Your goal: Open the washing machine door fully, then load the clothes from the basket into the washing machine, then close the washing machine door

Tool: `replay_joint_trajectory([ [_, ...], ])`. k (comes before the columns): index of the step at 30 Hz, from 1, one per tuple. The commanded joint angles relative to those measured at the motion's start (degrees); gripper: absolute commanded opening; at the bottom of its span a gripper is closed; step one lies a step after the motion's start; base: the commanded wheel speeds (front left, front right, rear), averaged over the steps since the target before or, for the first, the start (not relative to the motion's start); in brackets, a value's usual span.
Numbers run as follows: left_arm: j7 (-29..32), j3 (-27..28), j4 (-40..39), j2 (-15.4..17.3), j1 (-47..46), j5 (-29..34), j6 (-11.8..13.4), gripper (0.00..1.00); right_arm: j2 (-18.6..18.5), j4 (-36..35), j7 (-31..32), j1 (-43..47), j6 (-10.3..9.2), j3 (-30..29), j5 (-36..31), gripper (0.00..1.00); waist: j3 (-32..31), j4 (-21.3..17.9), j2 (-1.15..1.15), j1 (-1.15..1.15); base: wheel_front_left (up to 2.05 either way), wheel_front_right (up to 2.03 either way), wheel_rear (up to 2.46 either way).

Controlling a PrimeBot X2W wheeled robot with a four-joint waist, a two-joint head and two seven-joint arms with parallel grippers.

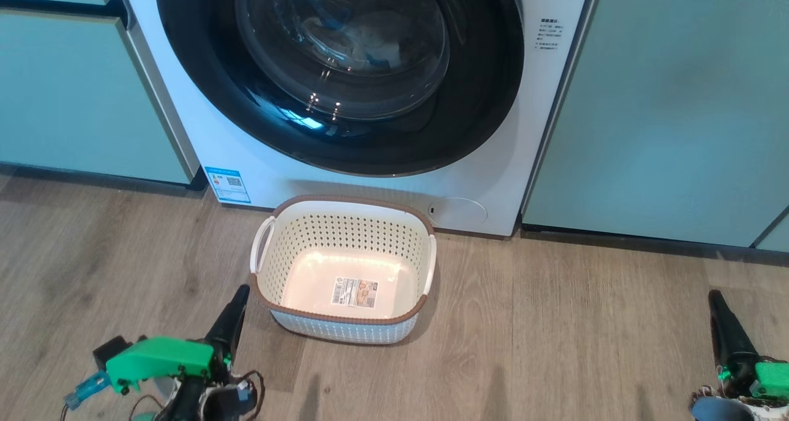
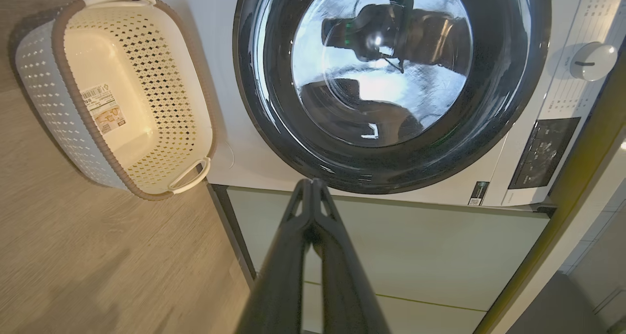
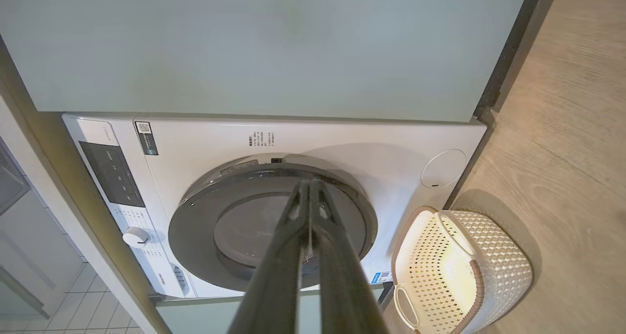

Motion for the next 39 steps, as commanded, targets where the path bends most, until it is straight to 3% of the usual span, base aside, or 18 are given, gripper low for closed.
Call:
replay_joint_trajectory([
  [1, 0.5, 2.2, -1.5, 0.3, -3.6, -1.6, -0.7, 0.0, -1.3, -1.7, 0.6, -3.7, -0.16, 0.9, 1.7, 0.0, 0.0, 0.0, 0.0, 0.0, 0.0, 0.0, 0.0],
  [7, 1.2, 2.8, -1.0, 0.0, -4.2, -4.8, -1.0, 0.0, -1.3, -1.3, 1.4, -4.2, -0.16, 0.9, 5.4, 0.0, 0.0, 0.0, 0.0, 0.0, 0.0, 0.0, 0.0],
  [39, 1.3, 2.9, -1.0, -0.1, -4.2, -4.7, -1.0, 0.0, -1.3, -1.3, 1.4, -4.2, -0.16, 0.9, 5.4, 0.0, 0.0, 0.0, 0.0, 0.0, 0.0, 0.0, 0.0],
])
